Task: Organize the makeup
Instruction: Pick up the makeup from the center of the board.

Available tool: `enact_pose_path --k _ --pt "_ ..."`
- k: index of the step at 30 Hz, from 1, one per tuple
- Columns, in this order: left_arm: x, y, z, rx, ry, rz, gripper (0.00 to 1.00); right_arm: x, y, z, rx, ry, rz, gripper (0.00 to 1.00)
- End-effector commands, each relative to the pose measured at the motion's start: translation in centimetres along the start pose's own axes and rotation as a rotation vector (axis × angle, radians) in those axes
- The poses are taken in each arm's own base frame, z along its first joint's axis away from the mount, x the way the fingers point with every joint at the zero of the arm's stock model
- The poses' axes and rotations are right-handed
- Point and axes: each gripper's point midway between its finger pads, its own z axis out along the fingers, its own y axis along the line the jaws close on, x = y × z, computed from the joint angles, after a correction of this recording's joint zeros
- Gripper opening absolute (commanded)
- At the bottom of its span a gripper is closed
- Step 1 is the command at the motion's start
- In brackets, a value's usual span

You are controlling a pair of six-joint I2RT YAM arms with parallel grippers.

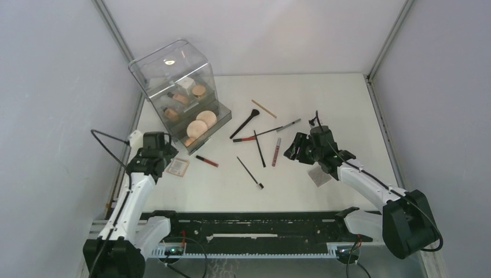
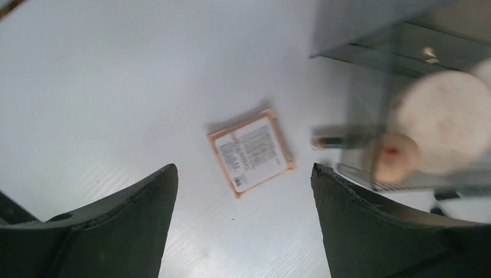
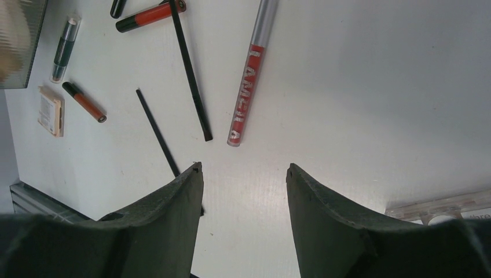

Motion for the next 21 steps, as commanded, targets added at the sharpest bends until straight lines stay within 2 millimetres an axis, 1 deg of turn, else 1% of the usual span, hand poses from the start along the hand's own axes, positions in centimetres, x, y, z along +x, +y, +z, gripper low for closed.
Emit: enact_pose_path --k 1,3,4,6,7,10,14,21 --pt "2.5 1.7 2.1 -0.085 0.128 -0.184 0.90 -1.5 1.4 -0.4 -0.039 -0.054 -0.019 0.62" --pt "3.0 2.2 2.9 -0.150 0.159 -0.180 0.89 -1.5 1.3 -0.6 -0.033 -0.060 -0.020 0.62" --pt "3.1 2.2 3.2 -0.170 0.173 -0.179 0.91 -1.5 1.2 -0.7 -0.031 -0.063 -0.022 0.62" --pt "3.4 2.0 3.6 -0.204 0.206 -0.181 0.99 -1.5 1.1 -1.0 -0.026 -0.069 -0.024 0.62" --pt "3.3 1.5 3.9 -0.198 0.213 -0.187 1.00 -1.4 0.9 -1.1 -0.022 -0.070 -0.024 0.62" --pt "3.5 0.1 4.9 -0.166 0.242 -0.200 1.00 -1.1 0.7 -1.2 -0.017 -0.062 -0.019 0.62" --pt "3.9 0.1 5.8 -0.229 0.281 -0.231 1.00 -1.4 0.8 -1.6 -0.019 -0.085 -0.003 0.63" --pt "5.1 -0.9 8.2 -0.199 0.355 -0.270 1.00 -1.1 0.4 -1.5 -0.012 -0.078 -0.005 0.63"
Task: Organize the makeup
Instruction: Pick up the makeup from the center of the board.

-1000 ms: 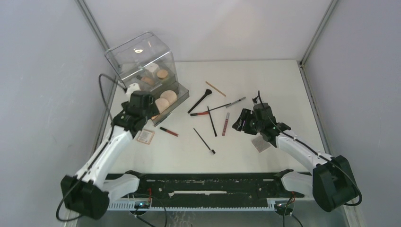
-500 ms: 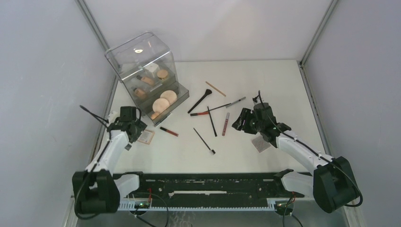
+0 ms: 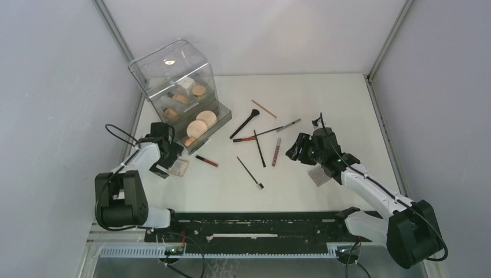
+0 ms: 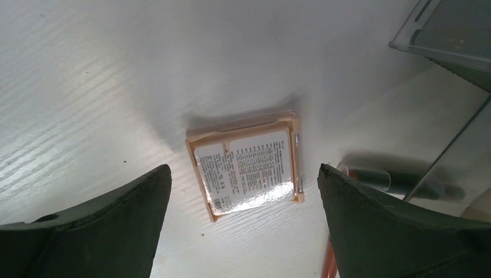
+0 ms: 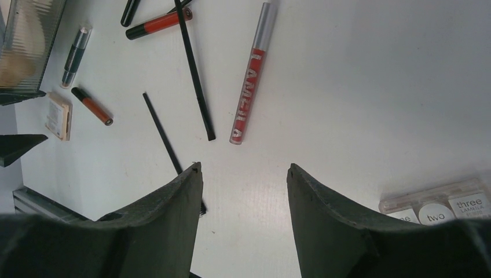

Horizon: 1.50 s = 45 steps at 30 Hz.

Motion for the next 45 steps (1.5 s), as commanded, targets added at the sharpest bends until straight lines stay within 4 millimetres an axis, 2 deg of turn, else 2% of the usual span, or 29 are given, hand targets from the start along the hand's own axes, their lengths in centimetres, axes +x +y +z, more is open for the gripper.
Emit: enact_pose_path --k 1,7,10,12,13,18,24,28,31,37,39,45 --pt "-0.8 -2.6 0.6 0.058 0.025 -0.048 1.00 -0.6 0.1 -0.1 -0.003 -0.028 0.000 0.63" --pt "0.3 -2.8 1.8 0.039 0.073 -0.077 0.98 -0.9 0.3 0.1 -0.017 -0.035 0.009 0.63" --pt "0.9 -1.6 2.6 -0.024 0.088 -0.088 0.97 -1.2 0.7 0.3 -0.042 -0.036 0.009 0.63" --pt "1.4 -1.1 3.0 -0.047 0.102 -0.090 0.86 -1.4 0.9 0.5 -0.045 -0.033 0.006 0.63" --pt "1.5 -1.0 3.1 -0.055 0.106 -0.089 0.85 -1.4 1.0 0.5 -0.044 -0.029 0.008 0.63" --pt "2.0 0.2 2.5 -0.102 0.127 -0.080 0.79 -1.6 1.1 0.4 -0.044 -0.035 0.005 0.63" --pt "3.8 2.5 2.2 -0.117 0.159 -0.074 0.76 -1.4 0.9 0.6 -0.033 -0.027 0.009 0.63" --pt "3.9 3.6 1.6 -0.133 0.141 -0.069 0.74 -1.3 1.0 0.7 -0.038 -0.021 0.006 0.63" --pt "3.6 3.8 1.1 -0.126 0.127 -0.068 0.75 -1.3 1.0 0.7 -0.038 -0.024 0.005 0.63" --pt "2.9 3.7 0.7 -0.119 0.102 -0.056 0.94 -1.0 0.8 0.6 -0.033 -0.022 0.006 0.63" --pt "3.2 3.7 0.6 -0.124 0.118 -0.045 0.95 -0.9 0.7 0.5 -0.029 -0.022 0.006 0.63" --pt "3.4 4.8 0.6 -0.210 0.143 -0.015 0.89 -0.7 0.6 0.6 -0.027 -0.019 0.013 0.63"
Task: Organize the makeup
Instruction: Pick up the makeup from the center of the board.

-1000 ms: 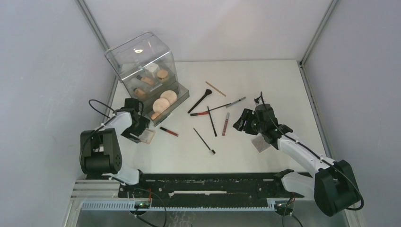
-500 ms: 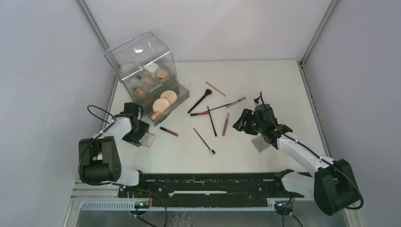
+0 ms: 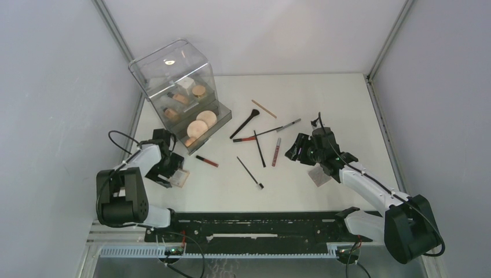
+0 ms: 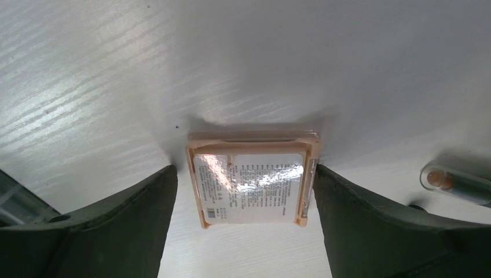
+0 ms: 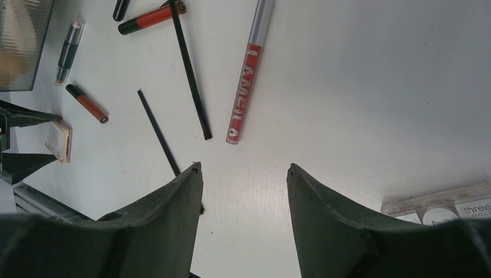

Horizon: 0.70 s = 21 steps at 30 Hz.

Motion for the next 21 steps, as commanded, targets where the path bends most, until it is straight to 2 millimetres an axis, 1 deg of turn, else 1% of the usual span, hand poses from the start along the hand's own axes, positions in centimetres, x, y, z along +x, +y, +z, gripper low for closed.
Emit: enact_pose_path --k 1,5,7,9,11,13,16,19,21 --pt "0.3 1.3 0.2 -0.090 0.027 0.027 0.88 -1.1 1.0 -0.2 -0.031 -0.048 -0.001 0.63" --pt "0.8 1.0 0.7 -0.079 0.049 0.024 0.80 -1.2 1.1 -0.4 -0.031 -0.054 -0.001 0.63" --pt "0.8 0.8 0.6 -0.065 0.049 0.022 0.75 -1.2 1.0 -0.5 -0.028 -0.055 -0.003 0.63" --pt "0.4 0.3 0.0 -0.040 0.037 0.023 0.72 -1.2 1.0 -0.6 -0.025 -0.057 -0.005 0.63" --pt "-0.2 -0.2 -1.0 -0.007 0.013 0.023 0.72 -1.2 0.9 -0.7 -0.020 -0.058 -0.008 0.63" --pt "-1.2 -0.6 -2.3 0.029 -0.022 0.021 0.73 -1.2 0.8 -0.8 -0.017 -0.060 -0.009 0.63" --pt "-2.9 -1.0 -4.9 0.072 -0.090 0.018 0.73 -1.2 0.8 -0.8 -0.017 -0.059 -0.008 0.63" --pt "-4.6 -0.7 -8.2 0.111 -0.167 0.028 0.73 -1.2 0.8 -0.8 -0.015 -0.061 -0.007 0.63" --pt "-5.6 -1.3 -10.8 0.190 -0.216 0.037 0.73 -1.3 0.8 -0.8 -0.015 -0.062 -0.005 0.63"
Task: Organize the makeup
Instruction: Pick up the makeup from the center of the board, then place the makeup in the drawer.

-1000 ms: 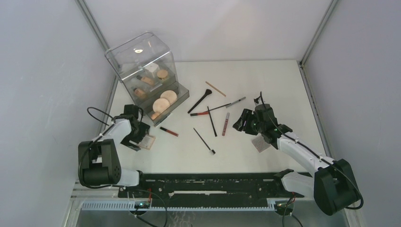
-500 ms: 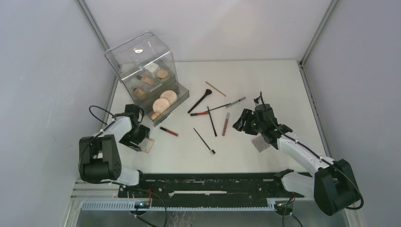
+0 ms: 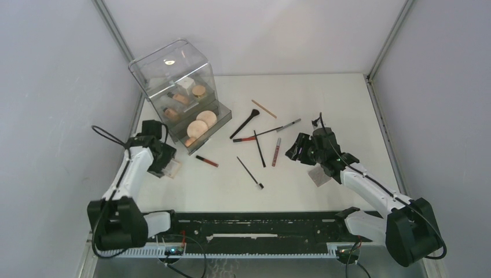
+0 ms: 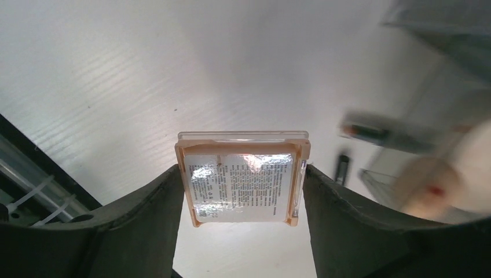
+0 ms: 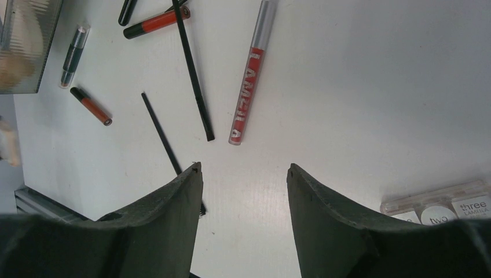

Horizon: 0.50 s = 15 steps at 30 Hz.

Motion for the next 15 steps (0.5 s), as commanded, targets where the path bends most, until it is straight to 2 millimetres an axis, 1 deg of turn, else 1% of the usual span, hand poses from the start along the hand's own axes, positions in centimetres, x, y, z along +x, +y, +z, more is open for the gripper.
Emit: enact_pose_path --k 1,4,6,8,10,15 --pt "-4.2 -1.7 -6.5 0.164 -0.165 0.024 0.73 -1.0 0.5 -0.3 -0.014 -0.041 -0.001 0.63" --pt "-5.5 -4.3 -10.5 0.335 -0.247 0.036 0.73 -1.0 0.8 0.0 -0.027 -0.041 0.001 0.63" --pt "-5.7 -6.3 -12.2 0.416 -0.281 0.045 0.73 -1.1 1.1 0.2 -0.041 -0.039 0.009 0.63" --pt "-5.4 -8.5 -13.2 0.483 -0.290 0.068 0.73 -1.1 1.5 0.2 -0.056 -0.037 0.014 0.63" --pt "-5.0 -10.5 -13.7 0.530 -0.280 0.106 0.72 -1.1 1.6 0.0 -0.057 -0.040 0.017 0.63" --pt "-4.3 -15.2 -15.1 0.610 -0.333 0.208 0.72 -1.0 1.0 -0.9 -0.022 -0.053 0.009 0.63"
